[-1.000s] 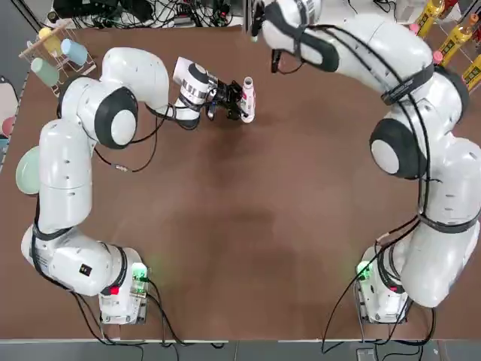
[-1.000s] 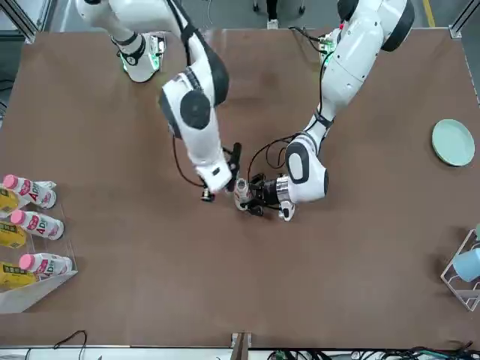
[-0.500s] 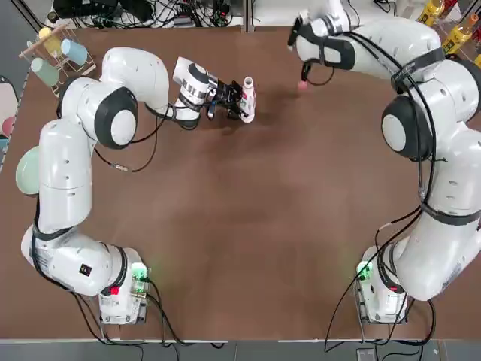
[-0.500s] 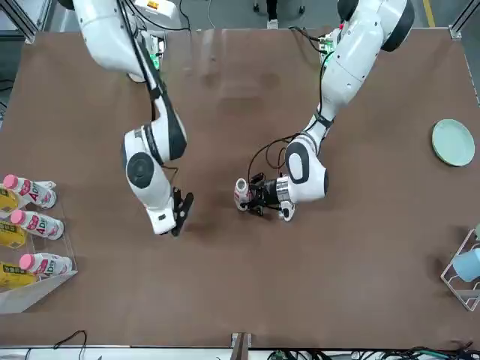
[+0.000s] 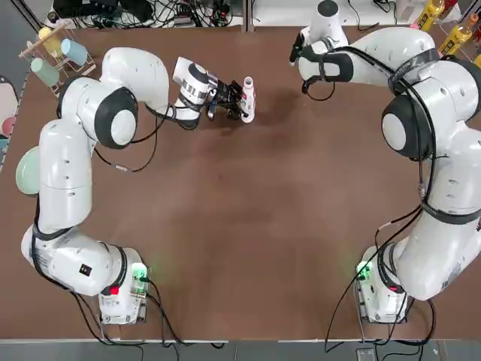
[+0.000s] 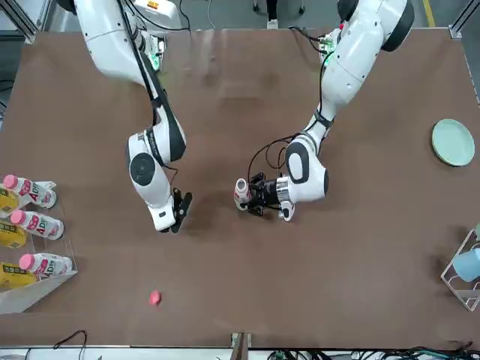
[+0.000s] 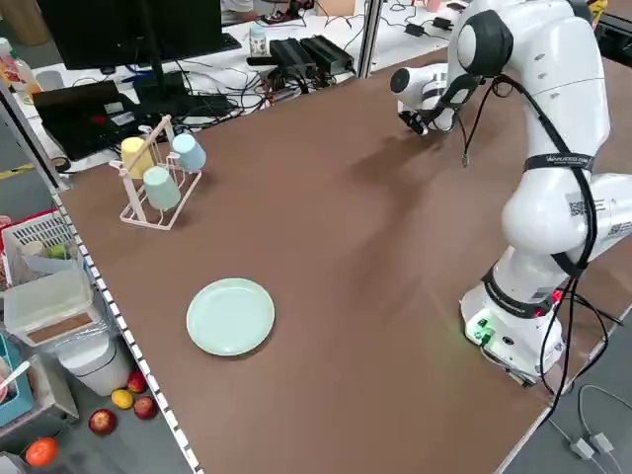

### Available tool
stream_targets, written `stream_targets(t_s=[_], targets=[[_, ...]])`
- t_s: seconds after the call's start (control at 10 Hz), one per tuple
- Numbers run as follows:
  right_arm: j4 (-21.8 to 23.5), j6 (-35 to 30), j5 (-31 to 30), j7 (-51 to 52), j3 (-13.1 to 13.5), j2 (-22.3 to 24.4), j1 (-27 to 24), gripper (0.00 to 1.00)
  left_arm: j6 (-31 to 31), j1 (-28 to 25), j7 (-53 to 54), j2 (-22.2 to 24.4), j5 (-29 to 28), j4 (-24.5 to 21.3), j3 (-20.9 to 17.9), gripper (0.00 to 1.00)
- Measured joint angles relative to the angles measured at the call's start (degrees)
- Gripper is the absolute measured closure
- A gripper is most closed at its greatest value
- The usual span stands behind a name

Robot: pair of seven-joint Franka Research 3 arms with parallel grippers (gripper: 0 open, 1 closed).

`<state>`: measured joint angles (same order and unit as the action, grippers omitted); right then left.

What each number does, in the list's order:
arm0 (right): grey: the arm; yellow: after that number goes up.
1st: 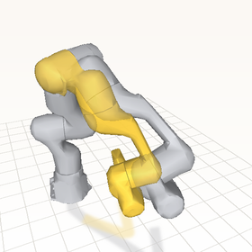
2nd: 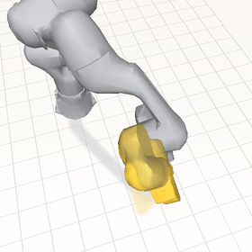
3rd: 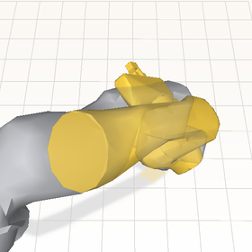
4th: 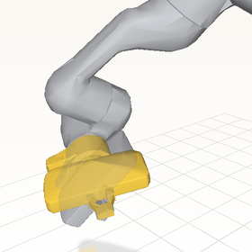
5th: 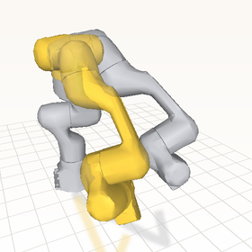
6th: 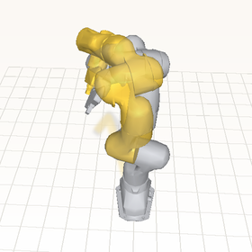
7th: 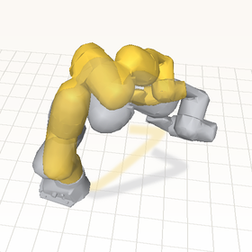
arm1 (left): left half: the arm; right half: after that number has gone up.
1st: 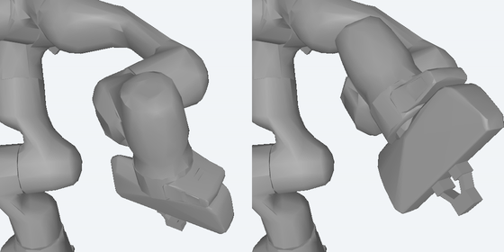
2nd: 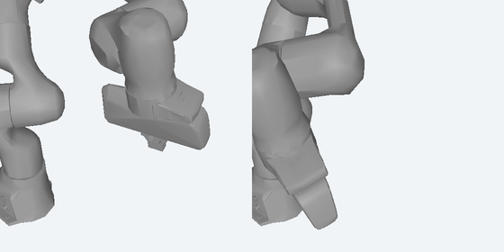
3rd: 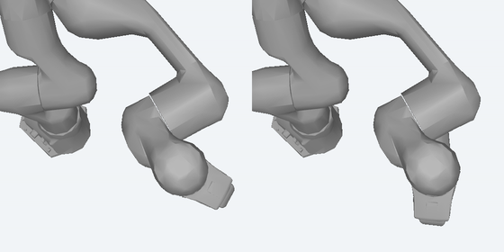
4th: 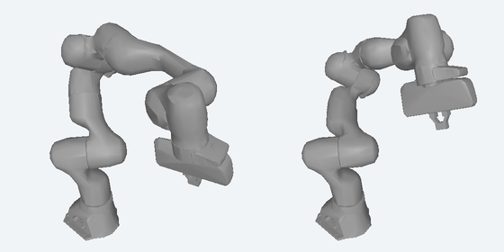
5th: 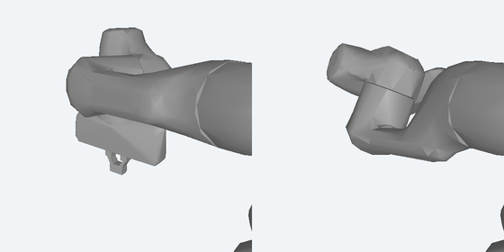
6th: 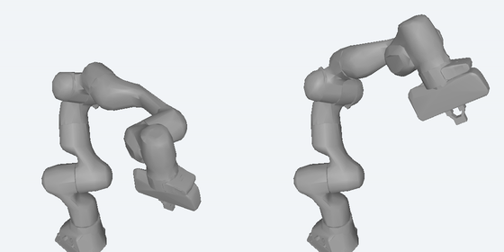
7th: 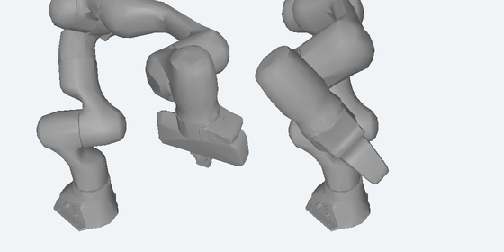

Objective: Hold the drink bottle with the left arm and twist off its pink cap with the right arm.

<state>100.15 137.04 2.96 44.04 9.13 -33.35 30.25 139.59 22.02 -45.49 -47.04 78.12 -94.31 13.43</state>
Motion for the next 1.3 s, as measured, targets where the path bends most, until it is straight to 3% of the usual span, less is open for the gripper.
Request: stream_targets(t_s=[0.3, 0.5, 0.6, 0.8, 1.1, 1.3], targets=[[-0.05, -0.05, 0.0, 0.0, 0.06, 0.12, -0.05, 0.33, -0.09, 0.0, 0.59, -0.07, 0.0, 0.02, 0.0, 0.37], [-0.36, -0.04, 0.0, -0.12, 0.39, 0.62, -0.53, 0.07, -0.17, 0.01, 0.89, -0.22, 0.0, 0.05, 0.01, 0.28], [-0.58, -0.61, 0.0, -0.28, 0.62, 1.55, -1.15, 0.0, -0.19, 0.02, 1.18, -0.27, 0.0, 0.04, 0.01, 0.24], [-2.32, -7.65, 0.0, -0.36, 0.91, 5.53, -3.63, 0.0, -0.21, 0.02, 1.84, -0.66, 0.0, -0.01, 0.0, 0.0], [-7.26, -24.54, -0.01, -3.09, 1.23, 13.44, -7.17, 0.0, -3.54, -1.57, 3.34, -0.72, -0.19, 0.53, -0.2, 0.0], [-9.15, -32.85, -0.09, -9.28, 2.54, 16.68, -8.56, 0.0, -7.27, -4.03, 3.46, -0.67, -4.51, 1.63, -0.24, 0.0]])
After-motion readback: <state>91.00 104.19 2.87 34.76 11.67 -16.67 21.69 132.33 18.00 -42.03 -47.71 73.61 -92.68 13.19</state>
